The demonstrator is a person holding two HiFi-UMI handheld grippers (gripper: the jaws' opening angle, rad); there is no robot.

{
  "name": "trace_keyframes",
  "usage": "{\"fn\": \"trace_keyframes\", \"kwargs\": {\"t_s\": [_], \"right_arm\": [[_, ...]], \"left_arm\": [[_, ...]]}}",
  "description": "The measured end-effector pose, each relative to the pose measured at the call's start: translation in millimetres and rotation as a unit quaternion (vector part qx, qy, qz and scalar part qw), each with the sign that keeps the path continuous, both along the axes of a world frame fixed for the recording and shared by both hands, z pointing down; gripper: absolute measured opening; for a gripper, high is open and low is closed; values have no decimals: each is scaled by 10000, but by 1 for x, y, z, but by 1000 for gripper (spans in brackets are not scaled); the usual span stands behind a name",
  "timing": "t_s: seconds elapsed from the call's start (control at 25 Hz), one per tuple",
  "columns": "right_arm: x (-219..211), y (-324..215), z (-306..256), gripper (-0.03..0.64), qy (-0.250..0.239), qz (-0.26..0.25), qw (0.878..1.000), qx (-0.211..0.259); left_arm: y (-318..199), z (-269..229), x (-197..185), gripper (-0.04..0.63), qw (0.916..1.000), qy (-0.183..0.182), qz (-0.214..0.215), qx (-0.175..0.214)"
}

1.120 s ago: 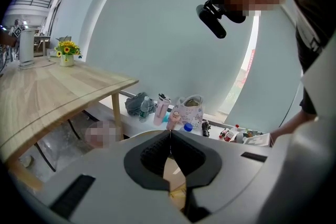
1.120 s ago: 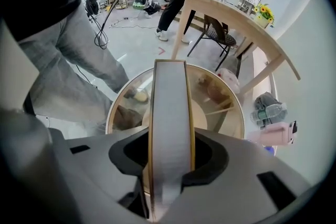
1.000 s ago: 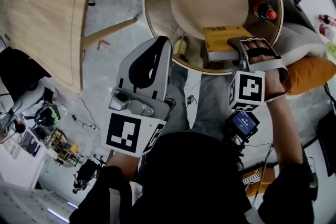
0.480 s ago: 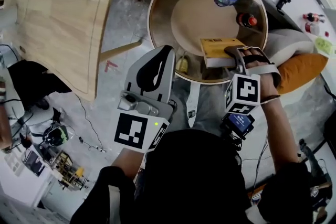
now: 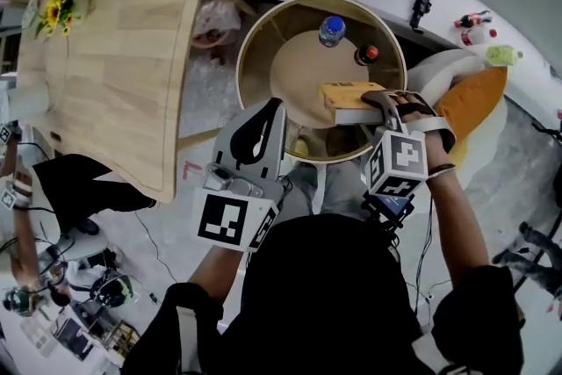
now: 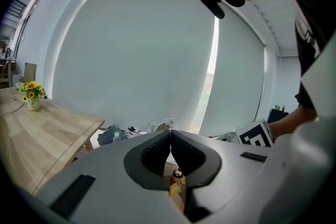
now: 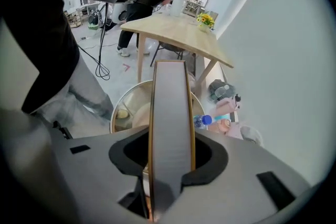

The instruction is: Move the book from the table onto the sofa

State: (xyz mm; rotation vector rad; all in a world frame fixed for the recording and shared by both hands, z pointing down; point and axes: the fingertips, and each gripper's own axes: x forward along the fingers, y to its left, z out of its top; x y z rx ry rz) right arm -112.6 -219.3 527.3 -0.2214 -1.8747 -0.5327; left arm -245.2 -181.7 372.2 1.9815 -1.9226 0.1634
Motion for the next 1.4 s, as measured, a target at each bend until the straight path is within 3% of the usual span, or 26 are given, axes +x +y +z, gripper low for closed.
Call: {"fn": "trace_keyframes", "kwargs": {"t_s": [0.32, 0.64, 1.12, 1.4], "right_arm": [[31, 9, -66, 152, -718, 1129, 9910, -21], [77, 35, -127, 152, -1686, 2378, 9565, -81], [181, 73, -192, 151, -2872, 4285, 8567, -15], [251, 99, -212, 150, -3290, 5187, 7888, 226]], "left_arm": [[13, -40, 30, 14, 9974, -166, 598, 375], [40, -70, 60, 14, 9896, -262, 1158, 808], [68, -92, 108, 14, 9718, -281, 2040, 1148], [76, -99, 135, 14, 9600, -231, 2506, 1224]]}}
